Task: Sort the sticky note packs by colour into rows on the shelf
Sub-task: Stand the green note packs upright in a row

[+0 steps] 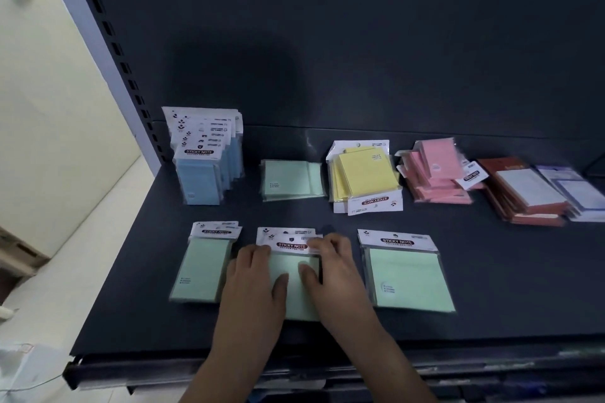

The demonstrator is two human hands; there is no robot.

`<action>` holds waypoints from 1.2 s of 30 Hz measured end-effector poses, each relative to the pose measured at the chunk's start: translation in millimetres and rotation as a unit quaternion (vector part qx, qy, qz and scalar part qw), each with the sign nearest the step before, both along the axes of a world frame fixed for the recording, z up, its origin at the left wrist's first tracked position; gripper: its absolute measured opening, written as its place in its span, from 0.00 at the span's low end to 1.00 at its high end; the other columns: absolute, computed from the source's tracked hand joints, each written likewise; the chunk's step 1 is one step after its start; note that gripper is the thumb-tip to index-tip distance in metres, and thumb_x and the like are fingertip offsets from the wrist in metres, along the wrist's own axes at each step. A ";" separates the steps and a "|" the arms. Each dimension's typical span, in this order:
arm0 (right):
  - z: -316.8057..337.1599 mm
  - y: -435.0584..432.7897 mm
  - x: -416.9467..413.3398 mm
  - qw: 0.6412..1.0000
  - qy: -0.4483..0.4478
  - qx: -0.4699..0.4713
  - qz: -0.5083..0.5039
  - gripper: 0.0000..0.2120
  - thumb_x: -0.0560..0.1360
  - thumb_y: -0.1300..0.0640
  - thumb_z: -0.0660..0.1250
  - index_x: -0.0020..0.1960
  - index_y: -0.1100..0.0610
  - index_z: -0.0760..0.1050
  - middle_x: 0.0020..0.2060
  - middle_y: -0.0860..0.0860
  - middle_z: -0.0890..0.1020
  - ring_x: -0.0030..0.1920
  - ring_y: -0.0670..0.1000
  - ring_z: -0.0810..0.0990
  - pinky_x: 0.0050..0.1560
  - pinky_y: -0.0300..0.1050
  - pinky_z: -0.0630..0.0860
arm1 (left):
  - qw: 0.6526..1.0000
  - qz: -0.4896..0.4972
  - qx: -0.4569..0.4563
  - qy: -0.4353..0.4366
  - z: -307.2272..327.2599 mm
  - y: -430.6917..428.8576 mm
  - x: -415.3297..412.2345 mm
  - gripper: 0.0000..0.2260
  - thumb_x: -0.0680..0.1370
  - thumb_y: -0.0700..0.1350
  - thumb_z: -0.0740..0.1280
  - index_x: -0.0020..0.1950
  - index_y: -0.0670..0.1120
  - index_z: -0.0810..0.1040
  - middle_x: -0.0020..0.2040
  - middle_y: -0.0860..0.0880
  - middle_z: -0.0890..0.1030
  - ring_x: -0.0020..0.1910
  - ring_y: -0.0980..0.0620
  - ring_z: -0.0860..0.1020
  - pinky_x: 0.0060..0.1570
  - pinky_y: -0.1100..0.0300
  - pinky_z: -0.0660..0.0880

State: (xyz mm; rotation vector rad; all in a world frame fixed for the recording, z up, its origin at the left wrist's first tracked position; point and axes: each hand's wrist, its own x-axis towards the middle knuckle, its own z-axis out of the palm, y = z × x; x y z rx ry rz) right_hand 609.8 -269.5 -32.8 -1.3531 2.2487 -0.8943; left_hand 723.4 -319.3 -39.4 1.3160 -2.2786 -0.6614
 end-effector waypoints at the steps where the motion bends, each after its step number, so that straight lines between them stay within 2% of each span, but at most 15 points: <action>1: -0.6 -0.7 0.6 1.000 -0.009 -0.006 -0.002 0.17 0.78 0.58 0.61 0.66 0.54 0.66 0.63 0.47 0.62 0.59 0.45 0.69 0.49 0.26 0.59 | 1.000 0.001 0.010 0.004 0.8 -0.4 -1.1 0.17 0.74 0.39 0.68 0.61 0.40 0.73 0.60 0.44 0.73 0.58 0.45 0.71 0.57 0.57 0.65; 4: -2.1 -4.7 1.0 1.000 -0.023 -0.019 -0.003 0.16 0.77 0.61 0.61 0.65 0.56 0.68 0.61 0.48 0.64 0.59 0.45 0.70 0.51 0.25 0.58 | 0.999 0.010 0.028 0.027 0.4 -6.2 -3.6 0.17 0.74 0.38 0.67 0.62 0.40 0.73 0.61 0.44 0.73 0.59 0.46 0.71 0.58 0.60 0.64; 7: -3.0 -9.4 -1.7 1.000 -0.013 -0.025 -0.004 0.16 0.77 0.62 0.60 0.65 0.56 0.69 0.61 0.49 0.65 0.60 0.47 0.70 0.52 0.26 0.58 | 0.997 0.020 0.057 0.056 -0.2 -13.5 -4.9 0.17 0.75 0.37 0.67 0.63 0.41 0.73 0.61 0.46 0.74 0.58 0.48 0.72 0.54 0.67 0.63; 10: -3.2 -13.2 -6.9 1.000 0.025 -0.014 -0.002 0.16 0.78 0.61 0.58 0.66 0.56 0.68 0.63 0.49 0.65 0.62 0.48 0.68 0.55 0.32 0.63 | 0.995 0.016 0.065 0.072 -0.8 -16.0 -8.0 0.19 0.75 0.37 0.66 0.65 0.43 0.70 0.61 0.47 0.74 0.58 0.49 0.72 0.55 0.65 0.65; 13: -4.9 -23.0 -13.0 0.995 0.095 -0.004 -0.006 0.17 0.77 0.62 0.58 0.65 0.56 0.69 0.63 0.51 0.67 0.61 0.52 0.65 0.61 0.44 0.67 | 0.994 0.017 0.080 0.079 -2.0 -23.4 -11.7 0.21 0.75 0.40 0.67 0.66 0.44 0.68 0.61 0.48 0.73 0.60 0.48 0.71 0.59 0.61 0.66; 15: -2.0 -33.0 -17.8 0.994 0.090 -0.052 -0.015 0.16 0.76 0.64 0.59 0.62 0.57 0.72 0.62 0.52 0.69 0.60 0.52 0.65 0.63 0.43 0.65 | 0.994 0.016 0.060 0.094 2.1 -32.7 -16.0 0.21 0.75 0.42 0.67 0.67 0.45 0.67 0.62 0.49 0.72 0.63 0.49 0.68 0.58 0.64 0.62; 17: 4.4 -46.1 -22.9 0.995 0.034 -0.092 -0.018 0.16 0.76 0.66 0.58 0.62 0.57 0.72 0.62 0.51 0.69 0.63 0.48 0.64 0.64 0.31 0.58 | 0.992 0.021 0.055 0.112 9.9 -43.9 -23.2 0.23 0.76 0.42 0.66 0.69 0.44 0.64 0.64 0.50 0.70 0.65 0.50 0.65 0.56 0.68 0.58; 18: 6.2 -54.2 -25.6 0.995 -0.011 -0.099 -0.017 0.17 0.76 0.66 0.59 0.64 0.57 0.71 0.63 0.50 0.70 0.65 0.47 0.64 0.65 0.29 0.57 | 0.991 0.022 0.062 0.120 13.6 -50.2 -28.1 0.24 0.76 0.42 0.65 0.70 0.44 0.62 0.64 0.49 0.70 0.66 0.50 0.64 0.56 0.67 0.58; 20: 8.8 -72.1 -28.8 0.987 -0.126 -0.099 -0.031 0.19 0.76 0.65 0.60 0.66 0.55 0.68 0.64 0.52 0.72 0.65 0.50 0.69 0.68 0.40 0.64 | 0.988 0.016 0.090 0.128 14.3 -65.2 -40.1 0.27 0.76 0.42 0.66 0.72 0.44 0.60 0.65 0.48 0.70 0.67 0.48 0.64 0.61 0.62 0.61; 21: 9.2 -79.7 -29.5 0.978 -0.178 -0.095 -0.049 0.21 0.76 0.65 0.60 0.67 0.54 0.67 0.63 0.53 0.73 0.63 0.52 0.72 0.66 0.46 0.68 | 0.986 0.009 0.108 0.130 12.5 -72.4 -45.7 0.27 0.75 0.41 0.66 0.72 0.44 0.60 0.65 0.47 0.71 0.67 0.48 0.65 0.62 0.60 0.63; 22: 10.1 -85.4 -30.5 0.968 -0.225 -0.093 -0.065 0.21 0.75 0.65 0.60 0.67 0.54 0.66 0.61 0.53 0.75 0.60 0.52 0.75 0.63 0.46 0.72 | 0.982 0.000 0.129 0.138 11.4 -78.1 -50.1 0.27 0.75 0.40 0.66 0.72 0.44 0.60 0.64 0.47 0.72 0.66 0.48 0.67 0.61 0.60 0.66; 25: 15.0 -91.4 -32.8 0.920 -0.365 -0.100 -0.102 0.20 0.75 0.69 0.59 0.64 0.54 0.69 0.51 0.48 0.76 0.48 0.46 0.77 0.45 0.31 0.74 | 0.965 0.001 0.179 0.191 11.8 -85.2 -55.8 0.22 0.74 0.38 0.67 0.66 0.47 0.65 0.56 0.52 0.76 0.57 0.54 0.75 0.44 0.76 0.68; 27: 17.6 -91.1 -36.0 0.892 -0.415 -0.124 -0.132 0.18 0.74 0.70 0.60 0.59 0.54 0.70 0.47 0.46 0.76 0.46 0.48 0.77 0.41 0.34 0.72 | 0.960 0.025 0.171 0.221 11.8 -86.3 -55.4 0.21 0.74 0.38 0.67 0.65 0.48 0.65 0.53 0.54 0.75 0.54 0.56 0.73 0.42 0.77 0.66; 32: 20.7 -88.3 -38.5 0.859 -0.473 -0.114 -0.161 0.11 0.76 0.66 0.61 0.57 0.57 0.70 0.42 0.51 0.77 0.36 0.47 0.76 0.34 0.37 0.68 | 0.921 0.104 0.214 0.308 6.8 -88.5 -53.7 0.13 0.75 0.40 0.68 0.57 0.47 0.69 0.56 0.49 0.73 0.53 0.53 0.74 0.51 0.64 0.70; 36: 22.1 -84.7 -37.1 0.810 -0.560 -0.092 -0.148 0.06 0.75 0.69 0.61 0.46 0.60 0.72 0.34 0.54 0.74 0.29 0.47 0.72 0.28 0.36 0.65 | 0.897 0.163 0.178 0.371 11.4 -90.1 -51.1 0.10 0.75 0.35 0.66 0.52 0.47 0.71 0.53 0.44 0.73 0.46 0.53 0.73 0.43 0.68 0.70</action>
